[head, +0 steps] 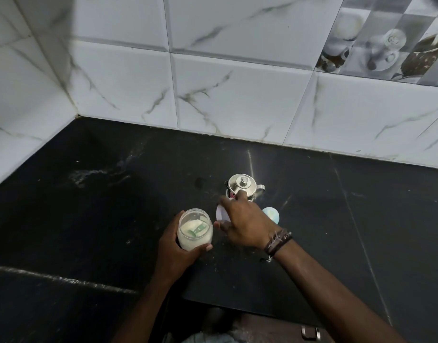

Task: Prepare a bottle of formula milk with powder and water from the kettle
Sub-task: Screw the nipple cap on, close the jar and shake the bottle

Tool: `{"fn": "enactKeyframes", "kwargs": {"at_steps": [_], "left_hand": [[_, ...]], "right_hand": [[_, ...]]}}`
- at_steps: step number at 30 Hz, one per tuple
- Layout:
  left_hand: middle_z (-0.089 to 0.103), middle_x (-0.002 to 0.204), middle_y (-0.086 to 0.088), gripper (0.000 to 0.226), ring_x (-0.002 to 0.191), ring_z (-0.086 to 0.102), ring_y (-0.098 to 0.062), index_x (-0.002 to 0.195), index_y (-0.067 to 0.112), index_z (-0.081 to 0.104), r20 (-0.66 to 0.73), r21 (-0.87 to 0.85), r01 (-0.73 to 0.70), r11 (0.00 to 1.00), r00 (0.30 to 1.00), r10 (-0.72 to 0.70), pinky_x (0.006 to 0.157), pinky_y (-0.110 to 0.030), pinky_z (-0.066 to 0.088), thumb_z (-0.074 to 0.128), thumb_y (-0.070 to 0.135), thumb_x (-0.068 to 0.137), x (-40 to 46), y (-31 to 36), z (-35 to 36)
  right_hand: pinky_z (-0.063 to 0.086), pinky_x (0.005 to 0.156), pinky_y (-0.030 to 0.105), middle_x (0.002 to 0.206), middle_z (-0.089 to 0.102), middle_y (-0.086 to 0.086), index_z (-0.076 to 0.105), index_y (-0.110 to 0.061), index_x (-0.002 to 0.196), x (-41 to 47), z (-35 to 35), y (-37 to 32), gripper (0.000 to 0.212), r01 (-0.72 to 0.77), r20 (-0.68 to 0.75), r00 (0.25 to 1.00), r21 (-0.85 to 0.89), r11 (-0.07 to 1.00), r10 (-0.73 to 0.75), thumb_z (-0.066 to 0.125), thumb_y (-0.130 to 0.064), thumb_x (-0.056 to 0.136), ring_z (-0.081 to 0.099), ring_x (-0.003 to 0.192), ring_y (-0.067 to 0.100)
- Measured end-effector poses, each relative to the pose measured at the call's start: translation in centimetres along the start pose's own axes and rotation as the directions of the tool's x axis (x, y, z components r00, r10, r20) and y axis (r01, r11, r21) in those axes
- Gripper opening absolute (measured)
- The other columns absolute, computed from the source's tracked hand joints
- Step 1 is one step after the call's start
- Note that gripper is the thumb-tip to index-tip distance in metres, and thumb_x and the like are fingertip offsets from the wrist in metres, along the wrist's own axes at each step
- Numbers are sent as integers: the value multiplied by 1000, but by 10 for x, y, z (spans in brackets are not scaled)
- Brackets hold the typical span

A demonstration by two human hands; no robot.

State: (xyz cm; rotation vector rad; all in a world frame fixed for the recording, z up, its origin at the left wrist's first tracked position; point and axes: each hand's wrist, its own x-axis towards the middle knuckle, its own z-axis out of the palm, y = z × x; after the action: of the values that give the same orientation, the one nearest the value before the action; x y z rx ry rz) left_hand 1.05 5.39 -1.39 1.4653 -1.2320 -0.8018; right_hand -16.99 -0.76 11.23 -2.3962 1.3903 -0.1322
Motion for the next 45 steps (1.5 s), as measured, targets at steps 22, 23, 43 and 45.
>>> {"fn": "enactKeyframes", "kwargs": {"at_steps": [22, 23, 43, 45], "left_hand": [[62, 125, 16, 92, 113, 58, 4, 132, 30, 52, 55, -31, 58, 998, 997, -56, 88, -13, 49, 89, 42, 48, 10, 3, 8], [59, 129, 13, 97, 116, 57, 3, 135, 26, 50, 62, -12, 57, 998, 997, -56, 91, -13, 48, 88, 46, 47, 10, 2, 9], [70, 108, 9, 68, 104, 66, -8, 104, 25, 64, 23, 10, 52, 999, 998, -52, 88, -39, 56, 97, 35, 45, 11, 4, 11], [68, 113, 9, 75, 107, 64, -10, 112, 24, 61, 37, 30, 34, 999, 999, -35, 93, -35, 53, 97, 30, 47, 12, 8, 12]], "right_hand": [[50, 95, 38, 130, 47, 5, 39, -24, 142, 16, 31, -4, 75, 204, -66, 978, 164, 965, -196, 74, -34, 77, 56, 112, 25], [51, 92, 39, 128, 46, 6, 34, -27, 146, 18, 31, -4, 80, 209, -37, 978, 109, 972, -206, 73, -35, 77, 57, 109, 28], [25, 47, 27, 73, 66, 6, 49, -15, 67, 48, 16, -42, 67, 74, -57, 992, -484, 872, -116, 46, -79, 82, 61, 61, 25], [27, 49, 27, 72, 65, 6, 49, -14, 65, 47, 15, -39, 68, 28, -84, 994, -466, 884, -75, 39, -78, 86, 51, 57, 24]]}}
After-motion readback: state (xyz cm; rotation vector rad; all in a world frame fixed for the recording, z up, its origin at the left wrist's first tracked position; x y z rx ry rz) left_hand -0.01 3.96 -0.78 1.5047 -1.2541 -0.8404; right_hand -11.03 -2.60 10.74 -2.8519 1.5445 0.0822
